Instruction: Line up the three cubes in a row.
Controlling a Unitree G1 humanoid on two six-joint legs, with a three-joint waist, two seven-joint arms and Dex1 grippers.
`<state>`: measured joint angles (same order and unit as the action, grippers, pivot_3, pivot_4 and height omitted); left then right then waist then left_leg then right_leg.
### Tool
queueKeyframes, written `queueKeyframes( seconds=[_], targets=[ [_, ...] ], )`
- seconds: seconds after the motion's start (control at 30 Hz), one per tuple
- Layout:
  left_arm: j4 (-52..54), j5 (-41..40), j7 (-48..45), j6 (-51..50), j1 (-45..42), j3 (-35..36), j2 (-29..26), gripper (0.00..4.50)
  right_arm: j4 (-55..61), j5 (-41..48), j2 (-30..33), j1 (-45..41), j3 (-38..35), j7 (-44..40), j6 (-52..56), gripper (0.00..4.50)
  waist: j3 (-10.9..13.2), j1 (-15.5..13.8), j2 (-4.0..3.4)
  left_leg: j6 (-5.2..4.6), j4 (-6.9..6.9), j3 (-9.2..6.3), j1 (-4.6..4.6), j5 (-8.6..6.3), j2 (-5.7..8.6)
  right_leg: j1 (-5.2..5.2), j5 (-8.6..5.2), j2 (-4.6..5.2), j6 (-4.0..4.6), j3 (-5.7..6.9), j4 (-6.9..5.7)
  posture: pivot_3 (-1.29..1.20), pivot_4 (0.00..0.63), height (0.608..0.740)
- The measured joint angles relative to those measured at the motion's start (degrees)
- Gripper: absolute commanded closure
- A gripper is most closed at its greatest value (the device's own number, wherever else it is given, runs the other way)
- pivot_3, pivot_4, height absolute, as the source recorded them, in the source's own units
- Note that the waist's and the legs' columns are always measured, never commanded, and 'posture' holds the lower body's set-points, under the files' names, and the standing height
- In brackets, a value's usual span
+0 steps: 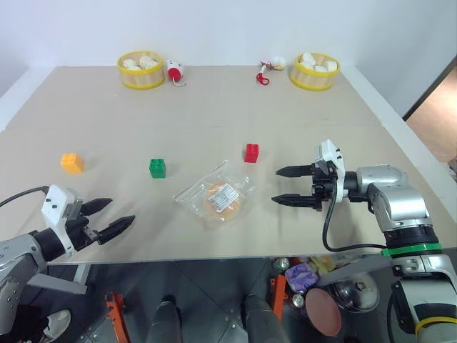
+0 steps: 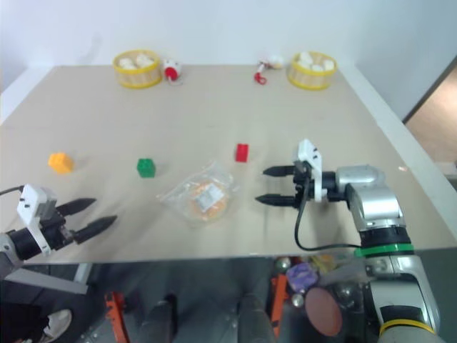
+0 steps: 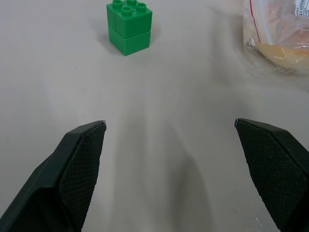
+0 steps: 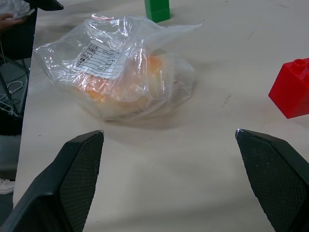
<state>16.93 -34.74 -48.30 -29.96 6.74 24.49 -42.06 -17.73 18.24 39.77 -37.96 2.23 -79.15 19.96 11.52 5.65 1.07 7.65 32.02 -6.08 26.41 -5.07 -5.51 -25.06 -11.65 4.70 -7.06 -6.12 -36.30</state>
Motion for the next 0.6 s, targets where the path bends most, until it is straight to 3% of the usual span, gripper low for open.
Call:
queueKeyframes(
  seconds=[0.2,0.6],
  targets=[
    [-1.0,-0.7,-0.5,0.0,-4.7,0.0,-0.6,0.08,-0.2,0.0,-1.4,0.0,0.1,0.6,-0.6,0.00,0.0,0.0,0.01,0.04,0.13,0.00,0.00,-0.03,0.00,0.04,0.01,0.00,0.01,-0.01,0.00,0.00,0.150,0.740],
    [0.0,1.3,-13.5,8.3,-4.6,-4.4,-4.6,0.08,-1.2,0.3,-2.3,-7.6,0.1,1.7,-0.9,0.00,0.0,0.1,0.01,0.03,0.11,0.05,0.01,-0.02,-0.01,0.03,0.03,-0.01,0.02,-0.04,-0.02,0.00,0.150,0.740]
  ],
)
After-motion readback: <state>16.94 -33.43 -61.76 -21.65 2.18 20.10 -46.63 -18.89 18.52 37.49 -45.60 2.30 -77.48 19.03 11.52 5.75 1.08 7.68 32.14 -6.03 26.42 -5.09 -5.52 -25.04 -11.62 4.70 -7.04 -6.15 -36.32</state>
